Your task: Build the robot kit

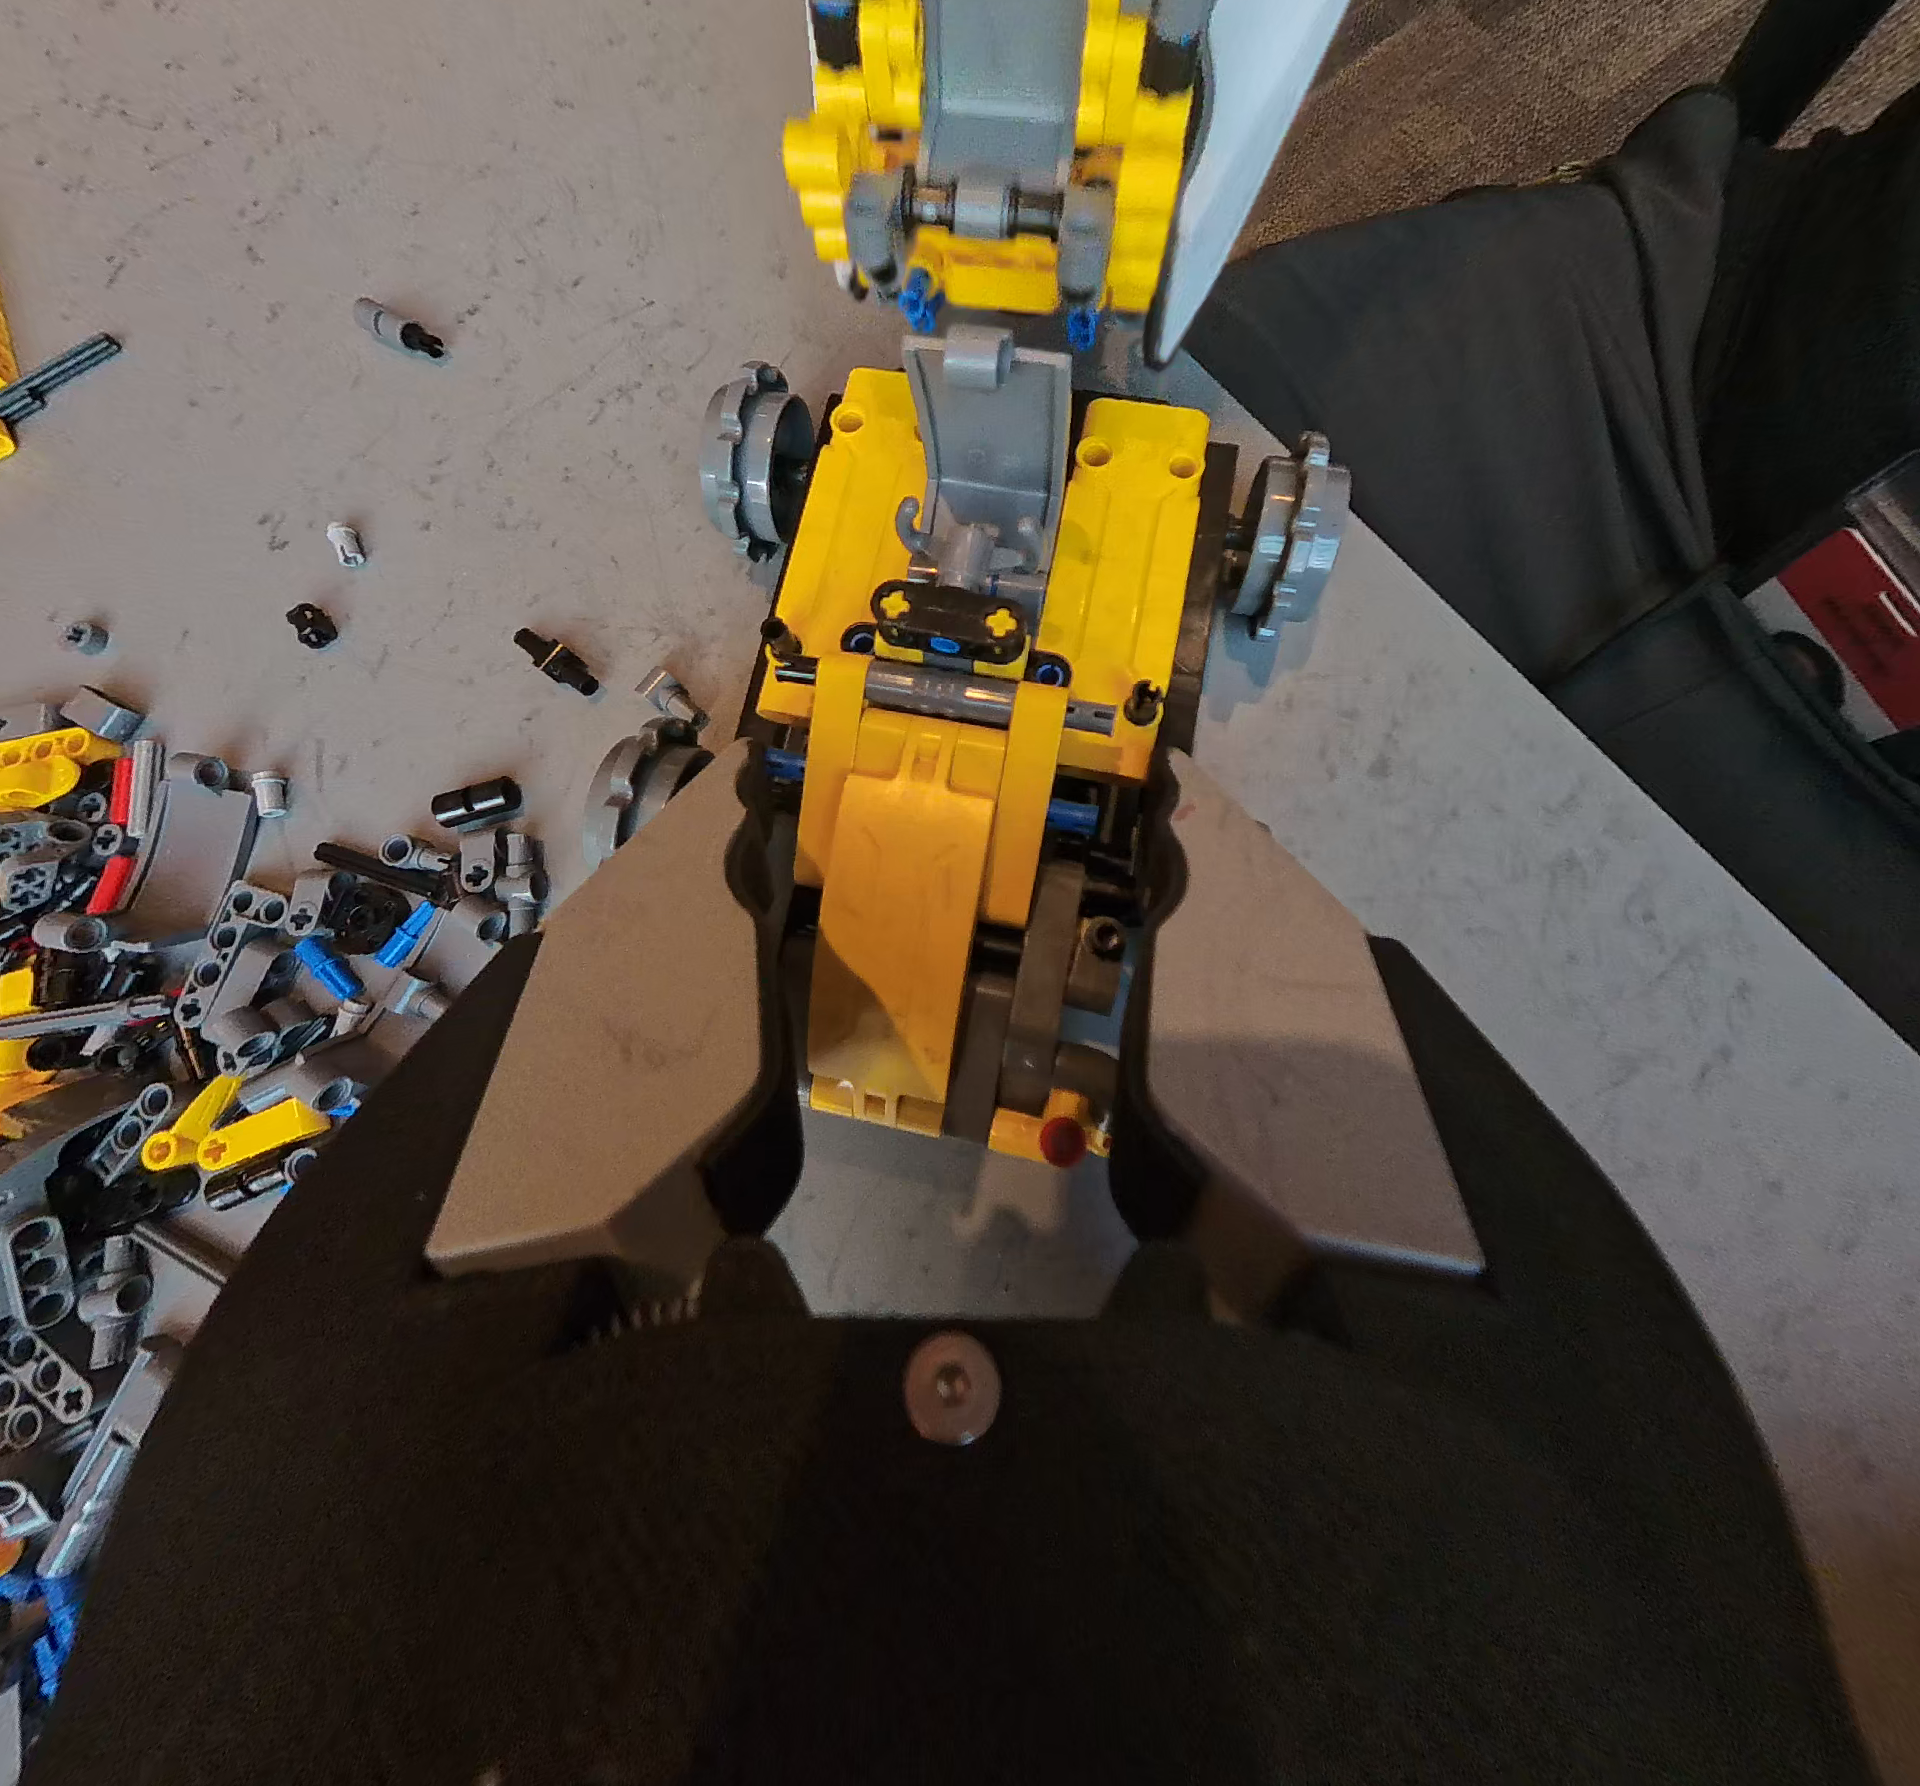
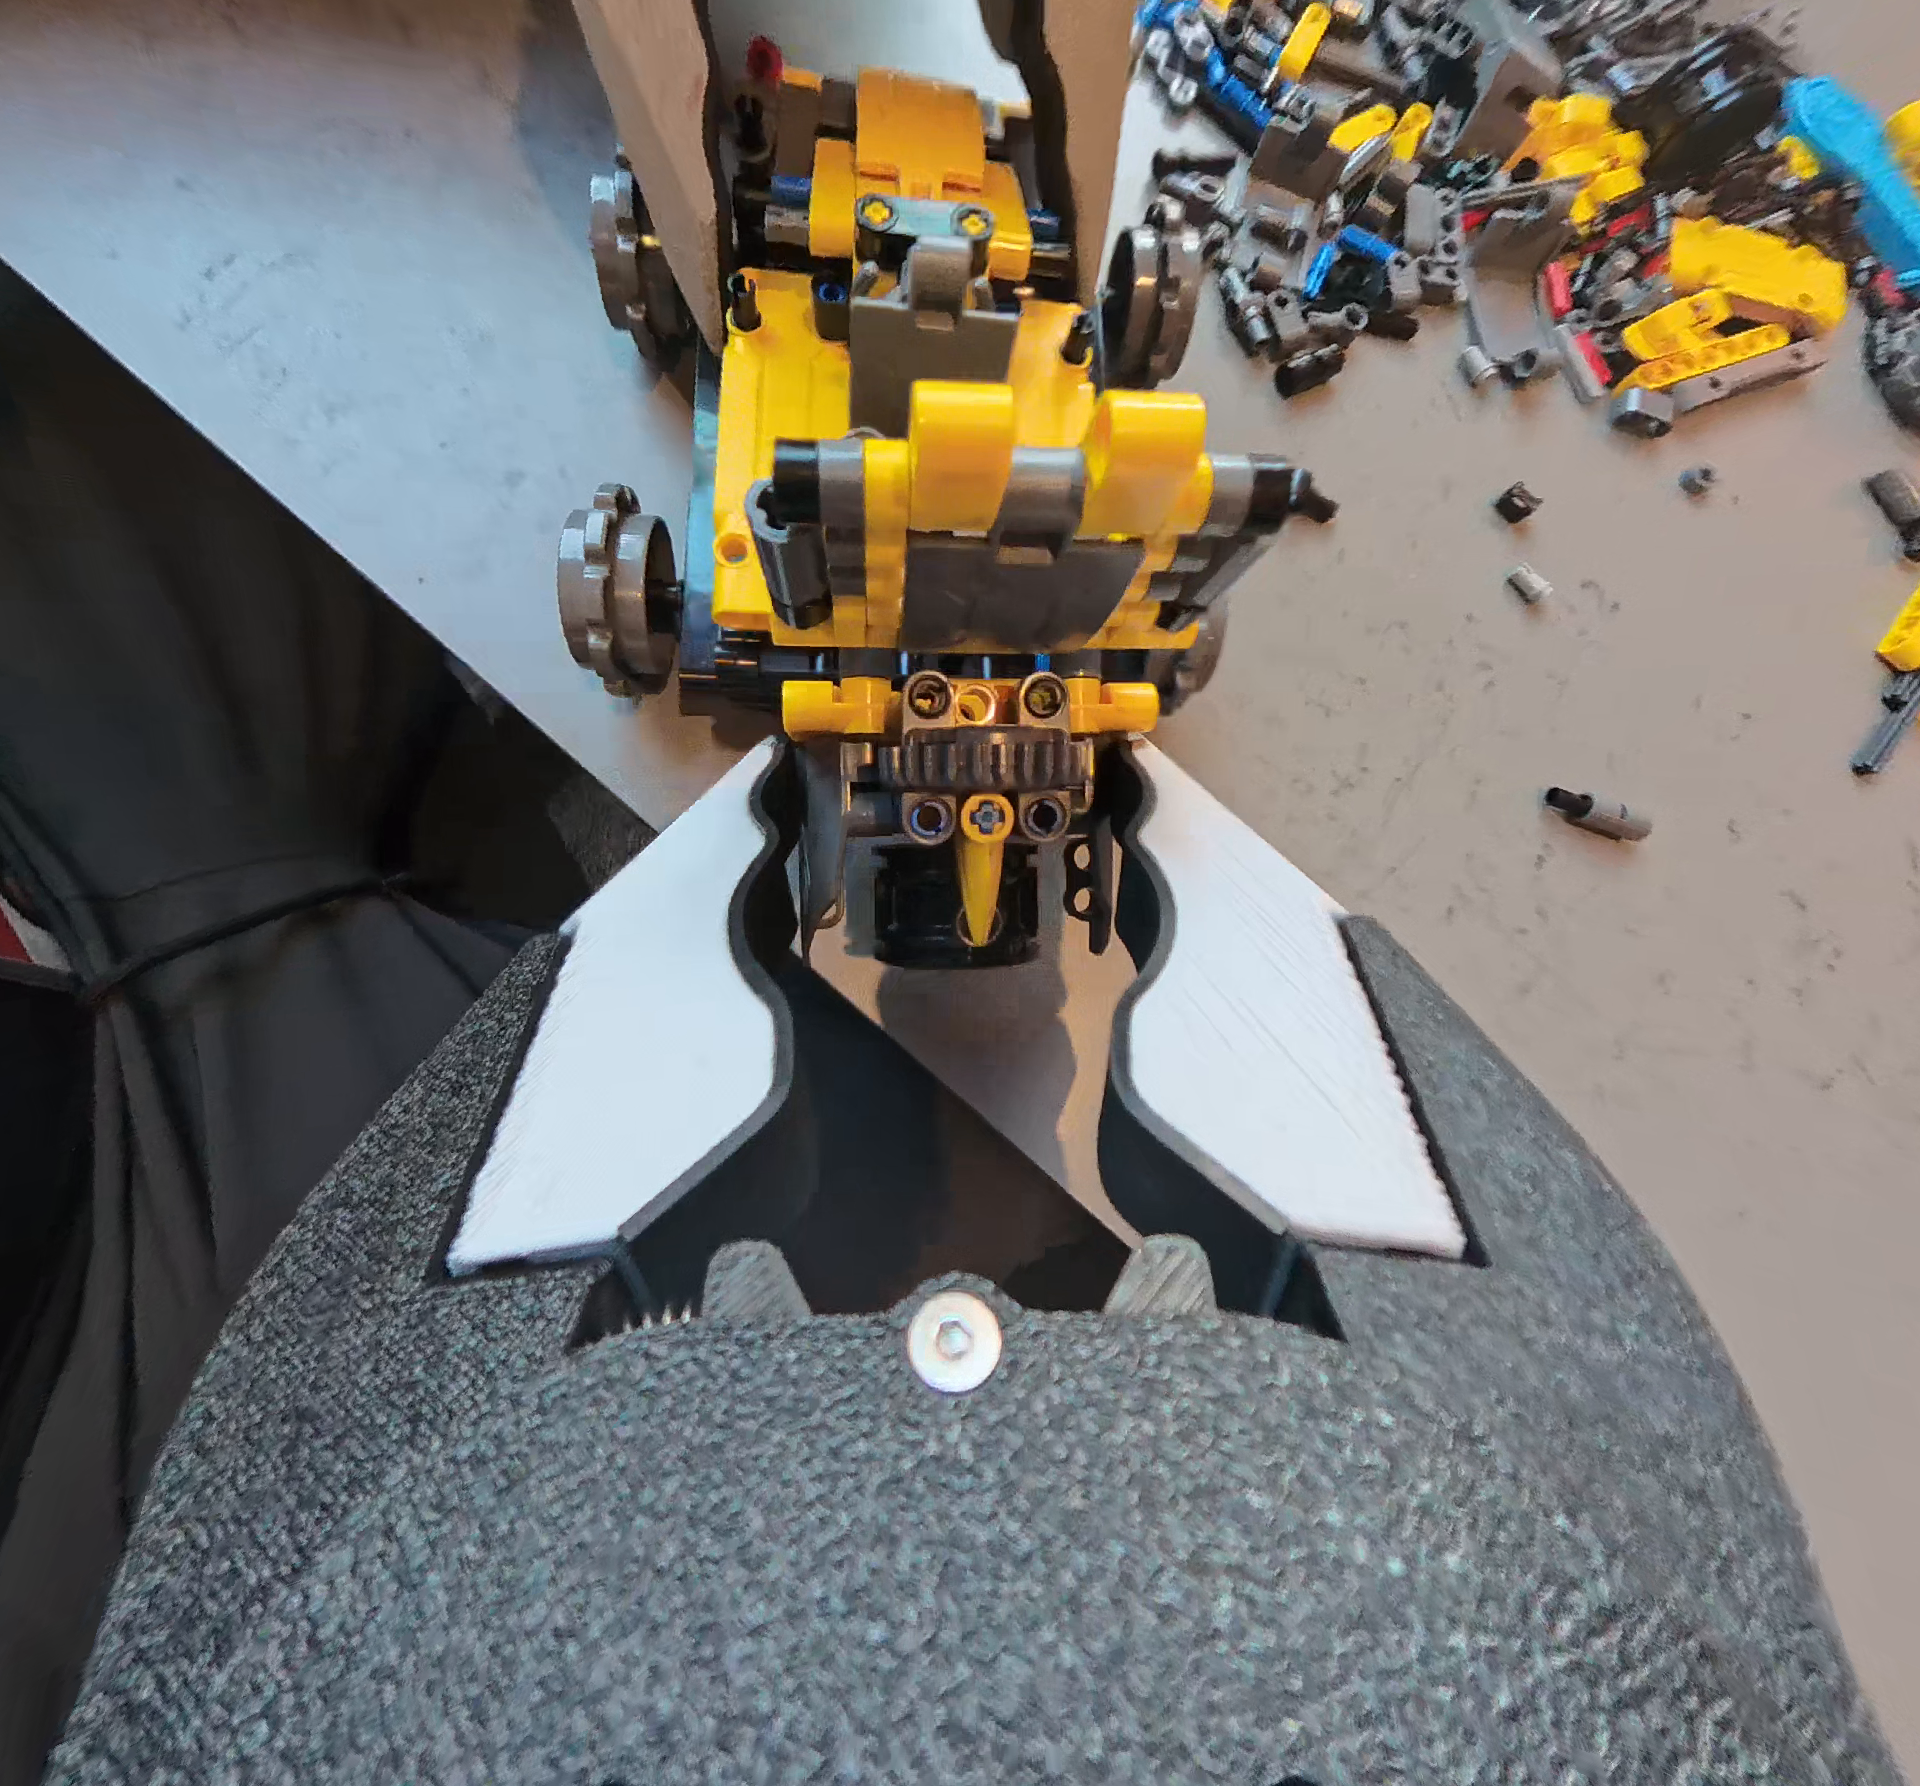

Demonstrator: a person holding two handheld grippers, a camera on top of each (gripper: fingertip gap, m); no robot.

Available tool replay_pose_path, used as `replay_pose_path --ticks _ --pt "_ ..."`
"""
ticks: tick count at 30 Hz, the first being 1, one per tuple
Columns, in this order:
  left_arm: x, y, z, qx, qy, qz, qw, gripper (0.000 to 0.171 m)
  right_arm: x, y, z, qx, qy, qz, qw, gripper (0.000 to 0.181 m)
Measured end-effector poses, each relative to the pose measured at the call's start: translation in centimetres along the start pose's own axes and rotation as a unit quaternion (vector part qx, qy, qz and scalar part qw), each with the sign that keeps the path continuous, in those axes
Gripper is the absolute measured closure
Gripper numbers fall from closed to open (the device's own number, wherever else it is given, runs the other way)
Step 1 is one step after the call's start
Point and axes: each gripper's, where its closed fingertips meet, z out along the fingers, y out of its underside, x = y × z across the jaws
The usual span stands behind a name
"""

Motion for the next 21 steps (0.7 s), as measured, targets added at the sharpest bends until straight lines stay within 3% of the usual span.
replay_pose_path --ticks 7,13,21 --pt "0.0 0.0 0.0 0.004 -0.001 -0.001 1.000 0.102 -0.5 0.7 -1.9 0.118 -0.063 0.051 0.990 0.122" --pt "0.0 0.0 0.0 0.011 0.001 -0.002 1.000 0.102 -1.4 -0.3 -3.1 0.214 -0.190 0.148 0.947 0.122" --pt "0.0 0.0 0.0 0.017 0.005 -0.002 1.000 0.103 -1.6 0.1 -3.2 0.262 -0.231 0.153 0.924 0.121"
